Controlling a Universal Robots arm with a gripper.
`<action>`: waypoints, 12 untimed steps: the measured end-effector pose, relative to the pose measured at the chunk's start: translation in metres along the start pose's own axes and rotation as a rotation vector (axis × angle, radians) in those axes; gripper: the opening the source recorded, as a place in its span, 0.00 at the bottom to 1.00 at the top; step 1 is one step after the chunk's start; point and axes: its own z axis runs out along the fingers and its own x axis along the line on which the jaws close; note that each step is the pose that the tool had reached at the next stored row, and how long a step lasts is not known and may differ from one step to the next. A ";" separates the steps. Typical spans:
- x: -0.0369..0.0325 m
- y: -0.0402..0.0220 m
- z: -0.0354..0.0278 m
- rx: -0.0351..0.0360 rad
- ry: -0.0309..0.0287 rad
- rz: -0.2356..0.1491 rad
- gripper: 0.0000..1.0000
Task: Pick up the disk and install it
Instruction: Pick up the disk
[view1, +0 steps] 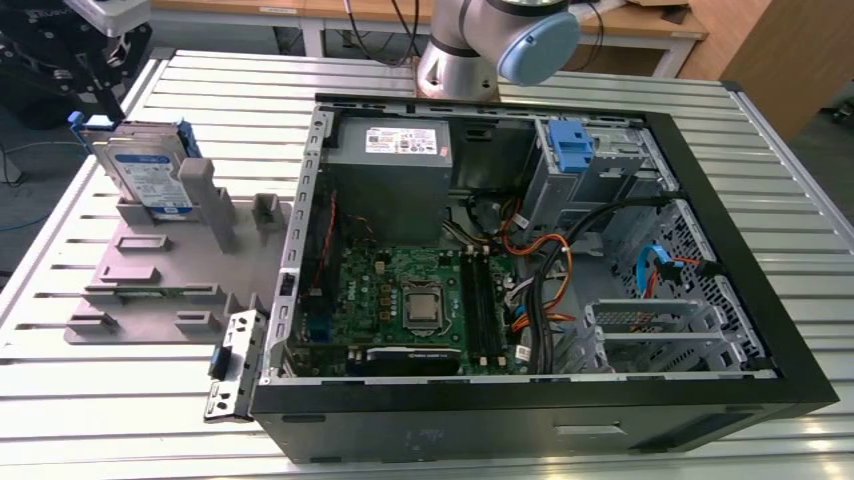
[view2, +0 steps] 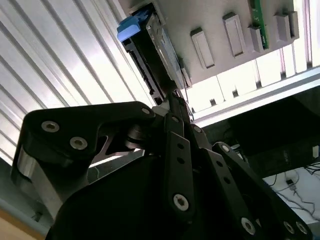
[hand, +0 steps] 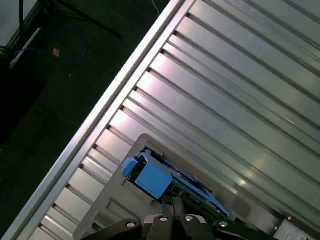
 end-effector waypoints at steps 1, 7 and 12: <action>0.0000 0.0000 0.0000 0.0001 0.0009 -0.018 0.11; 0.0000 0.0000 0.0001 0.0008 0.0067 -0.127 0.11; 0.0000 0.0000 0.0001 0.0014 0.0114 -0.217 0.11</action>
